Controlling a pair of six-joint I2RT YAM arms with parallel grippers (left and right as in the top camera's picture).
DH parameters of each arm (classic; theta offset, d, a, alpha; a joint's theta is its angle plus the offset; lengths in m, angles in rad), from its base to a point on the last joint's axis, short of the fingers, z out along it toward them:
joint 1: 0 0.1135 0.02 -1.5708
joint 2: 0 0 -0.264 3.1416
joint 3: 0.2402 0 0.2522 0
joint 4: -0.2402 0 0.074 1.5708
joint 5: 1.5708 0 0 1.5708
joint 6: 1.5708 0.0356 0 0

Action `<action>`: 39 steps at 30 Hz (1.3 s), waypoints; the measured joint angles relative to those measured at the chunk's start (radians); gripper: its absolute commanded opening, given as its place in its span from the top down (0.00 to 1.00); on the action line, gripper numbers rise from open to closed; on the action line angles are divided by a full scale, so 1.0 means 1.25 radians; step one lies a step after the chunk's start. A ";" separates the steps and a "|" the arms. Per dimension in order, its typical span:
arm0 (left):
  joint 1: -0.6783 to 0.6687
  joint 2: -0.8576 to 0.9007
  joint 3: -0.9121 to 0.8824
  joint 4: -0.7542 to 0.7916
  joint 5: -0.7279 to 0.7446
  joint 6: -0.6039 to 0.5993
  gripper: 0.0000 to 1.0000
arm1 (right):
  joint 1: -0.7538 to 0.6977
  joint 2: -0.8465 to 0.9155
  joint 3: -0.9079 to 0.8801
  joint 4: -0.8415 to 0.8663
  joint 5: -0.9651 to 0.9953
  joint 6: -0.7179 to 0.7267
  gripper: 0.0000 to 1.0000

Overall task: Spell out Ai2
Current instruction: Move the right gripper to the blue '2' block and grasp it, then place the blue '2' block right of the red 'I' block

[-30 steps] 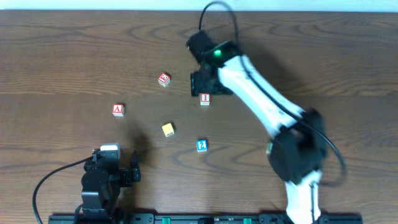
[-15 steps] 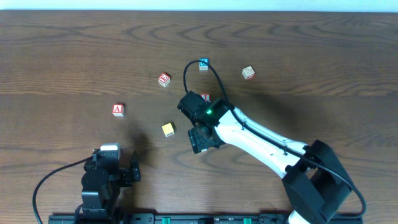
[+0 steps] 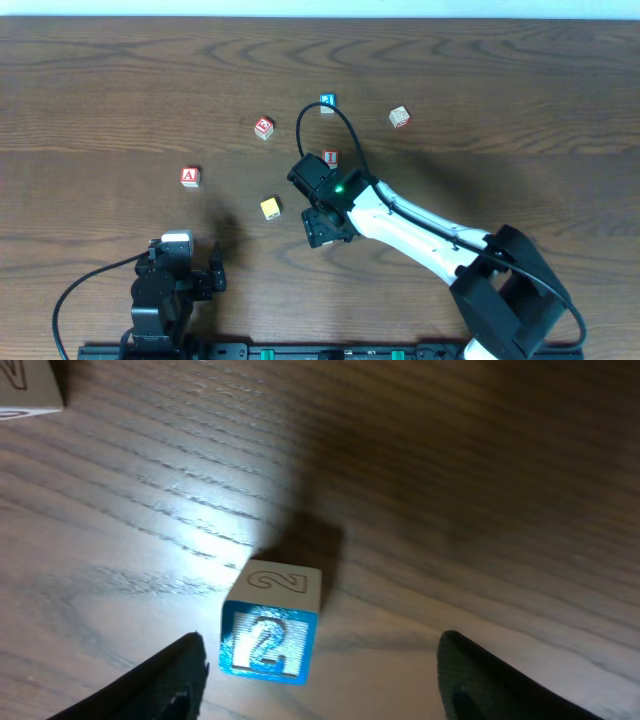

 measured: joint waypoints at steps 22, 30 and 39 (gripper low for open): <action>0.000 0.000 0.000 0.000 0.000 0.000 0.05 | 0.027 0.049 -0.003 0.021 -0.024 -0.009 0.51; 0.000 0.000 0.000 0.000 0.000 0.000 0.05 | 0.027 0.062 -0.003 0.027 -0.024 -0.012 0.69; 0.000 0.000 0.000 0.000 0.000 0.000 0.04 | 0.024 0.062 -0.001 0.035 -0.018 -0.011 0.81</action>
